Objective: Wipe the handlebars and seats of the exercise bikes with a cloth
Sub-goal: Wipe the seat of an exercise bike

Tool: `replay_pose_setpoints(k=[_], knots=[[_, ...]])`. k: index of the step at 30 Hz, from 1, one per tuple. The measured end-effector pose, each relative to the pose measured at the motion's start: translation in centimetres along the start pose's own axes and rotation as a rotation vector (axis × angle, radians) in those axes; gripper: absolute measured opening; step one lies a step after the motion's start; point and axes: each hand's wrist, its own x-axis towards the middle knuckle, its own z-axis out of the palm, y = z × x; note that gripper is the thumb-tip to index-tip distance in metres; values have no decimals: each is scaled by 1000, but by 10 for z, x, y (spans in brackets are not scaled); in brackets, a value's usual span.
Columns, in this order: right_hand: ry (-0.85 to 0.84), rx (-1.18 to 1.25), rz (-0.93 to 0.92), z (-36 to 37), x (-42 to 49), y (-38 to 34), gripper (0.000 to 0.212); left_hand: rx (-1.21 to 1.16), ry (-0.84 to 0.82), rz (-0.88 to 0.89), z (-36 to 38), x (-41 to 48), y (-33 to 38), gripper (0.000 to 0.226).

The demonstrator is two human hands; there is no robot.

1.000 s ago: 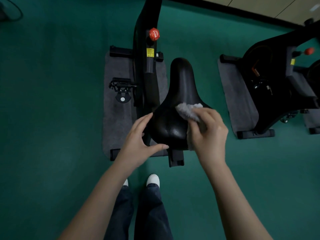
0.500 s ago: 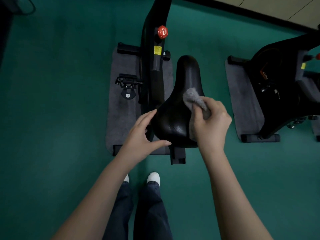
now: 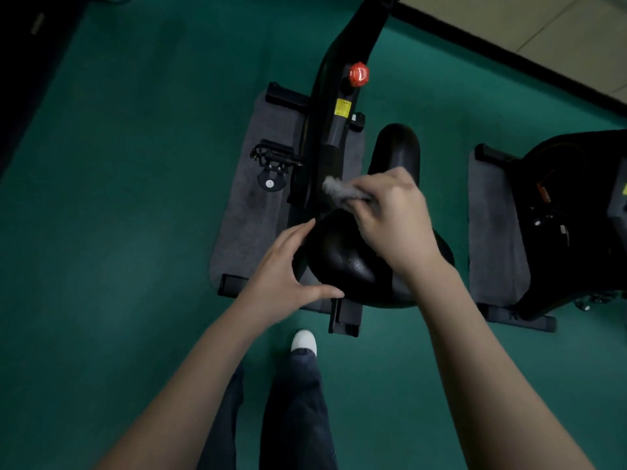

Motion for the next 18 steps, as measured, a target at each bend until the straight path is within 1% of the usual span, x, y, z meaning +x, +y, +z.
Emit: replay_pose_setpoints(k=[2, 3, 5, 6, 8, 10, 12, 15, 18], knots=[[-124, -9, -117, 1, -2, 3, 16, -6, 35, -25, 4, -3, 1, 110], [-164, 26, -168, -1, -4, 4, 16, -16, 53, -41, 6, -5, 3, 102], [-208, 130, -251, -6, -9, 9, 16, -38, 91, -57, 12, -8, 6, 86], [-210, 175, -280, -8, -10, 12, 16, -54, 115, -59, 15, -10, 5, 84], [-200, 222, -306, -9, -9, 16, 16, -96, 164, -60, 22, -13, 4, 87], [-216, 207, -342, -6, -8, 16, 17, -123, 201, -57, 30, -16, 3, 91], [-258, 213, -411, -5, -11, 17, 16, -145, 230, -60, 36, -18, 3, 96], [-321, 318, -513, -14, -16, 31, 17, -195, 270, -85, 43, -20, 2, 105], [-354, 404, -505, -20, -17, 39, 16, -247, 322, -108, 50, -25, 1, 105]])
